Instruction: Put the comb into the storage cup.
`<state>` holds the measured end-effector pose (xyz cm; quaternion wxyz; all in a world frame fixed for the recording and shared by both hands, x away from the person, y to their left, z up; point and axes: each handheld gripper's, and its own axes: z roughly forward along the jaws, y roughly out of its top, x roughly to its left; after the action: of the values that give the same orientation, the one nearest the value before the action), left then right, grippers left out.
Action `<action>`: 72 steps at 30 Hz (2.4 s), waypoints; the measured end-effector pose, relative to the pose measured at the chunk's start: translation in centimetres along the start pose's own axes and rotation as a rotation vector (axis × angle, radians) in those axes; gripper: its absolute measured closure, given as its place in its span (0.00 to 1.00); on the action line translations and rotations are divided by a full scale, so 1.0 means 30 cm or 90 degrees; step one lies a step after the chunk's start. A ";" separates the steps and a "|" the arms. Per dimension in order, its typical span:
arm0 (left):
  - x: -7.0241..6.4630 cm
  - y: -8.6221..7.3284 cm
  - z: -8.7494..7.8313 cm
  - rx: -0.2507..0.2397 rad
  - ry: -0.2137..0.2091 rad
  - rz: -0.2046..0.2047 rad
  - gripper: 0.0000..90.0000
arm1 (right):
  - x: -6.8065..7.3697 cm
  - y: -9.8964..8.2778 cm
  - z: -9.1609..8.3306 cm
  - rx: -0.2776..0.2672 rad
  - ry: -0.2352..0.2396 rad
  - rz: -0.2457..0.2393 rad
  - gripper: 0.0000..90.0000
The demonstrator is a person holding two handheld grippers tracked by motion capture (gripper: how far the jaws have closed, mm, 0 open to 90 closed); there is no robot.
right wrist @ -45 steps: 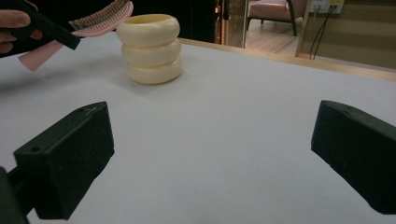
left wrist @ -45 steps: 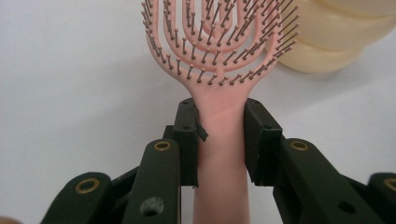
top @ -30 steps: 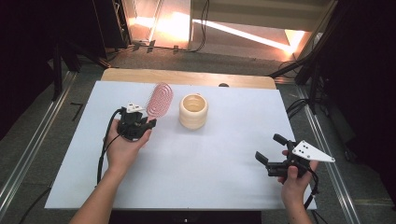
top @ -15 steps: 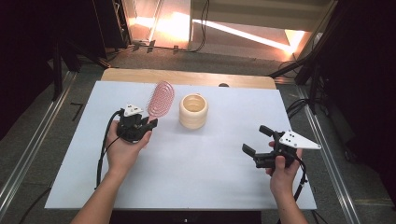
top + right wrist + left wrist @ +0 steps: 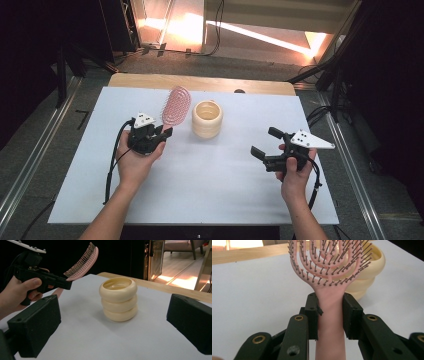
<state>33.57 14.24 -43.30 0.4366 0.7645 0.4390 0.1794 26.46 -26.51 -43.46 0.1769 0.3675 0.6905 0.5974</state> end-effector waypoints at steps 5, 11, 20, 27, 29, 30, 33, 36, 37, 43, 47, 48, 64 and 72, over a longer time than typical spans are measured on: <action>-0.016 0.002 0.003 -0.003 -0.008 0.009 0.79 | 0.008 0.014 0.033 0.004 0.008 0.011 0.00; -0.041 0.003 0.004 -0.021 -0.013 0.014 0.79 | 0.021 0.027 0.076 0.007 0.024 0.028 0.00; -0.078 0.003 0.011 -0.036 -0.021 0.025 0.79 | 0.030 0.044 0.124 0.002 0.042 0.055 0.00; -0.102 0.003 0.014 -0.048 -0.029 0.033 0.79 | 0.042 0.060 0.160 0.006 0.046 0.068 0.00; -0.105 0.003 0.014 -0.049 -0.029 0.034 0.79 | 0.042 0.061 0.164 0.006 0.047 0.067 0.00; -0.108 0.003 0.014 -0.049 -0.030 0.035 0.79 | 0.043 0.063 0.169 0.006 0.049 0.068 0.00; -0.114 0.001 0.013 -0.054 -0.030 0.037 0.79 | 0.047 0.069 0.188 0.008 0.053 0.078 0.00; -0.122 -0.001 0.012 -0.060 -0.031 0.039 0.79 | 0.049 0.074 0.201 0.007 0.052 0.085 0.00; -0.127 -0.002 0.012 -0.061 -0.034 0.040 0.79 | 0.050 0.076 0.206 0.007 0.051 0.090 0.00; -0.138 -0.005 0.017 -0.057 -0.044 0.040 0.79 | 0.055 0.088 0.231 0.004 0.057 0.105 0.00; -0.146 -0.009 0.018 -0.058 -0.047 0.041 0.79 | 0.056 0.093 0.242 0.001 0.060 0.109 0.00; -0.149 -0.011 0.018 -0.060 -0.047 0.041 0.79 | 0.057 0.095 0.247 0.002 0.061 0.112 0.00; -0.192 -0.027 0.019 -0.071 -0.059 0.058 0.79 | 0.082 0.122 0.308 0.002 0.047 0.162 0.12; -0.209 -0.034 0.024 -0.070 -0.060 0.070 0.79 | 0.084 0.124 0.325 0.011 0.036 0.177 0.16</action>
<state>30.06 8.92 -43.85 0.4875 0.7700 0.3648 0.1908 32.56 -17.86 -41.61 0.0701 0.4439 0.6428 0.6203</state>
